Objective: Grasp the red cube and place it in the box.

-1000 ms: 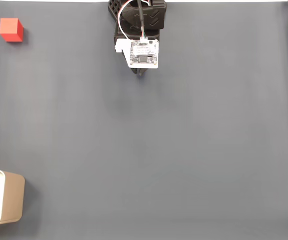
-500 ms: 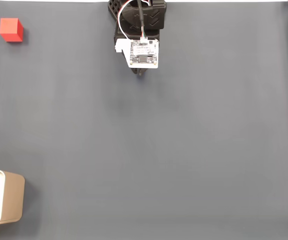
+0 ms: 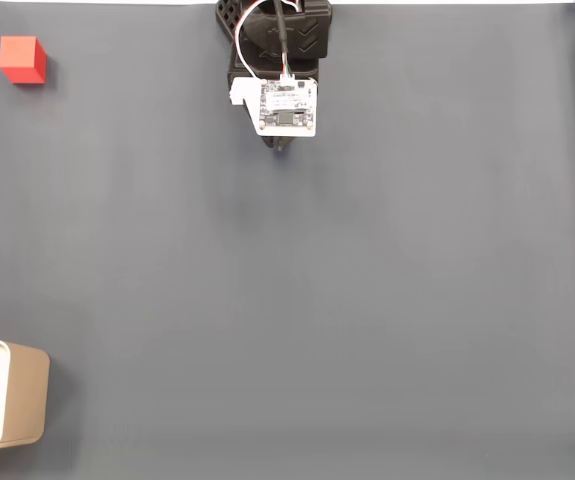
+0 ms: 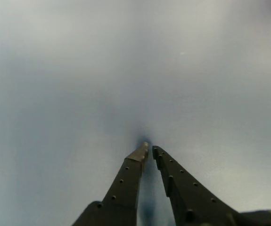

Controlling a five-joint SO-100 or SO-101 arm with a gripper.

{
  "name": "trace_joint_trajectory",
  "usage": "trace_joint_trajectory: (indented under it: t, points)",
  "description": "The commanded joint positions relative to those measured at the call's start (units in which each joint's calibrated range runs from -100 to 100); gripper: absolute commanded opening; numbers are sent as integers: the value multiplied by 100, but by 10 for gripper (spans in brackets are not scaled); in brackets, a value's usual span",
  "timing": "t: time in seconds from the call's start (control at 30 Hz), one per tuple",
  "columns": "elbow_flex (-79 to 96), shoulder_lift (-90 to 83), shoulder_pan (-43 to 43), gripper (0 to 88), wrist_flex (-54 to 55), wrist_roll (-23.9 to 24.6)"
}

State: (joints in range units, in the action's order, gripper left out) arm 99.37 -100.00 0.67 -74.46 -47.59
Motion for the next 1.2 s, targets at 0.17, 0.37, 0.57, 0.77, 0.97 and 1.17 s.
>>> trace_joint_trajectory:
  t: [0.17,0.37,0.57,0.77,0.97,1.17]
  points:
    - [45,9,-38,2,-103,39]
    - [45,9,-24,0,-86,73]
    - [45,9,-10,0,-5,59]
    - [45,9,-38,0,504,122]
    - [18,52,-145,0,1192,59]
    - [-302,381,-195,2,1922,39]
